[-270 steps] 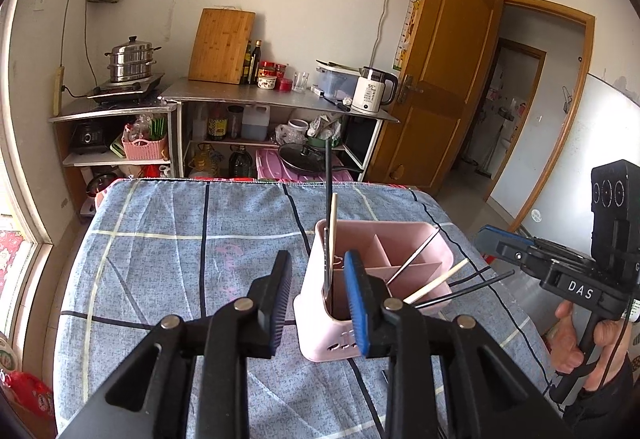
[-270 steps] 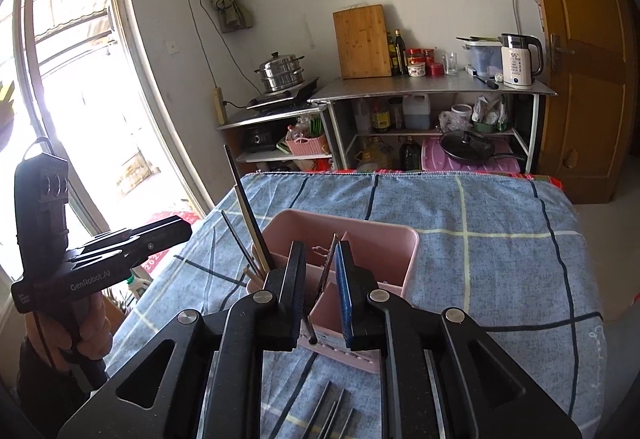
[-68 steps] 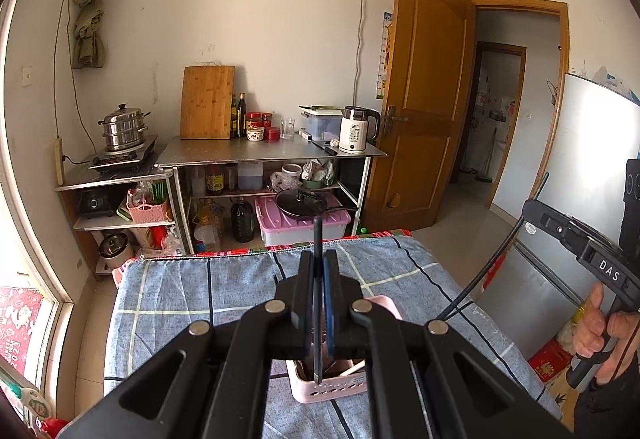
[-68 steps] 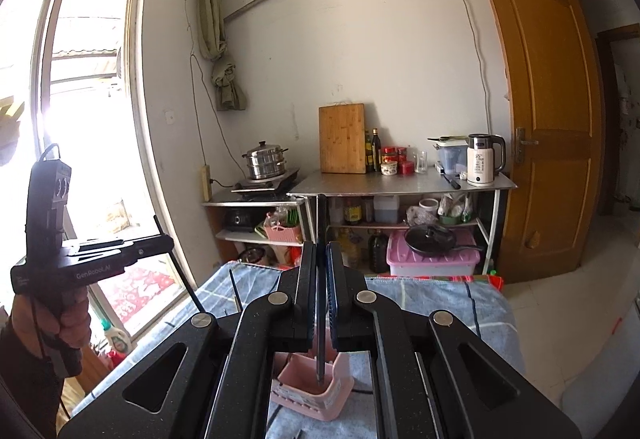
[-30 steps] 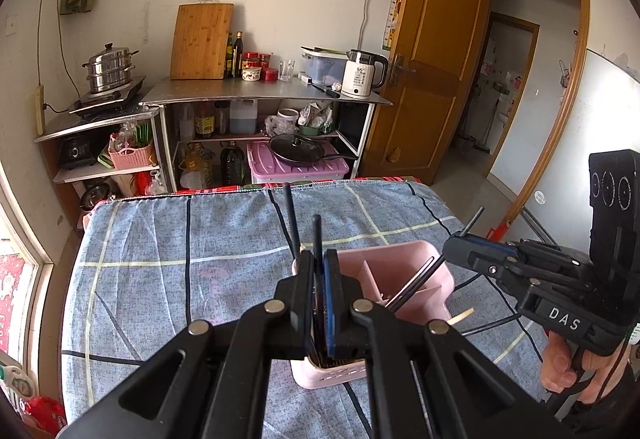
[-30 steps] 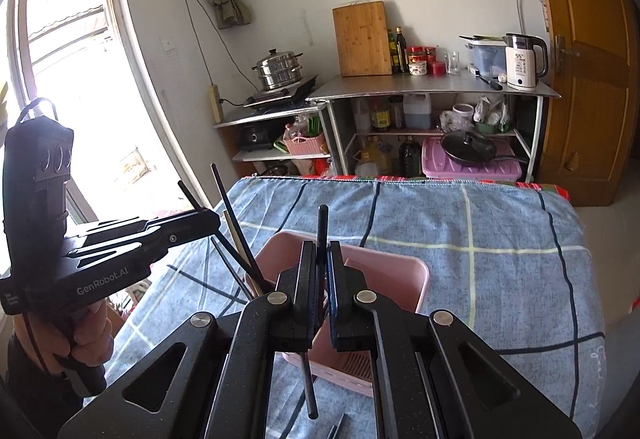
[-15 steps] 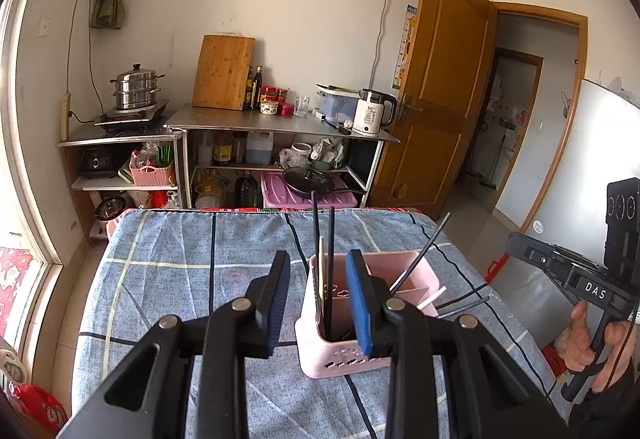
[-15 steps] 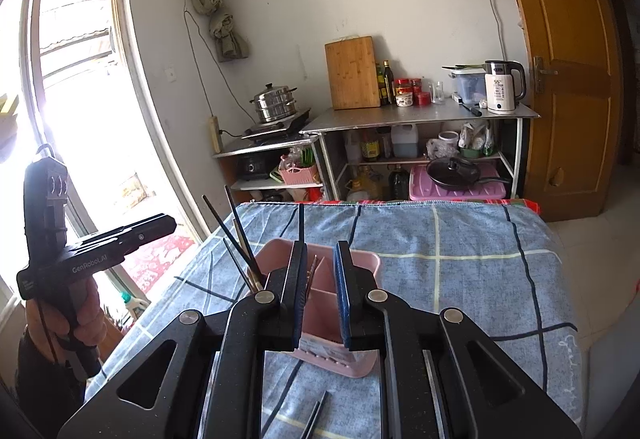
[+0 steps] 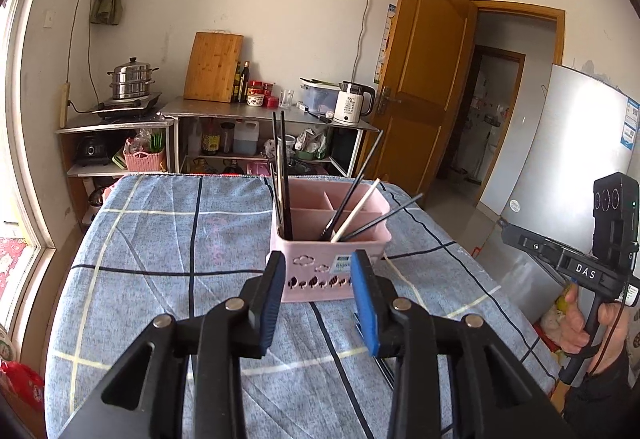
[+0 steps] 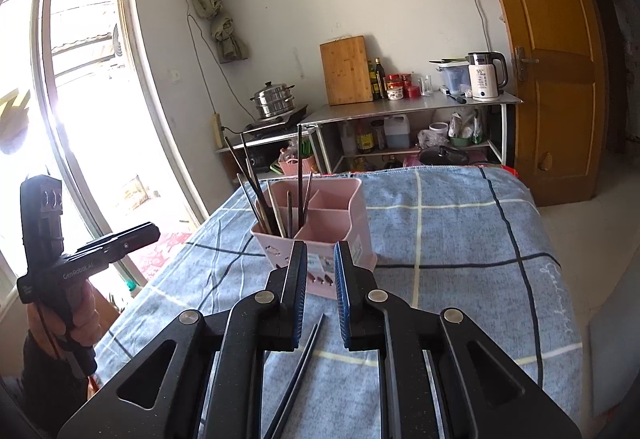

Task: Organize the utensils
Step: 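Move both grippers down to the last black chopsticks lying on the cloth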

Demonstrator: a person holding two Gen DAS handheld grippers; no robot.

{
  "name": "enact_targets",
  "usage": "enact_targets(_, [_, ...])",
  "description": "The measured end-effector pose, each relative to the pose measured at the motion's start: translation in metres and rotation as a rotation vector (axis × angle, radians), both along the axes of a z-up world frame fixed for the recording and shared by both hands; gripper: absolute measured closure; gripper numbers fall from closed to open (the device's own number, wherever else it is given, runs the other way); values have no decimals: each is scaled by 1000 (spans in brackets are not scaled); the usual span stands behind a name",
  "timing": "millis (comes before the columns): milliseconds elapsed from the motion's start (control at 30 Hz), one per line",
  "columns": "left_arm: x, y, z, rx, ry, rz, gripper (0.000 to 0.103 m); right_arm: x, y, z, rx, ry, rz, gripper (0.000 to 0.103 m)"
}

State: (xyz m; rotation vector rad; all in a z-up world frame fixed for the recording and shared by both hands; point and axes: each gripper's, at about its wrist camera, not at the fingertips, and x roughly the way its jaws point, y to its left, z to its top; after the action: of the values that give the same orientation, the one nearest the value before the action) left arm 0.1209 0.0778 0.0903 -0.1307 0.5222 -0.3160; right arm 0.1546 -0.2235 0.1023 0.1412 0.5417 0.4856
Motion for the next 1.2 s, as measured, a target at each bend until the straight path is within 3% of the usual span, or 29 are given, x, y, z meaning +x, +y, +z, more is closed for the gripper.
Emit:
enact_targets(367, [-24, -8, -48, 11, 90, -7, 64, -27, -8, -47, -12, 89, -6, 89])
enact_targets(833, [-19, -16, -75, 5, 156, -19, 64, -18, 6, -80, -35, 176, 18, 89])
enact_targets(1200, [-13, -31, -109, 10, 242, -25, 64, -5, 39, -124, -98, 273, 62, 89])
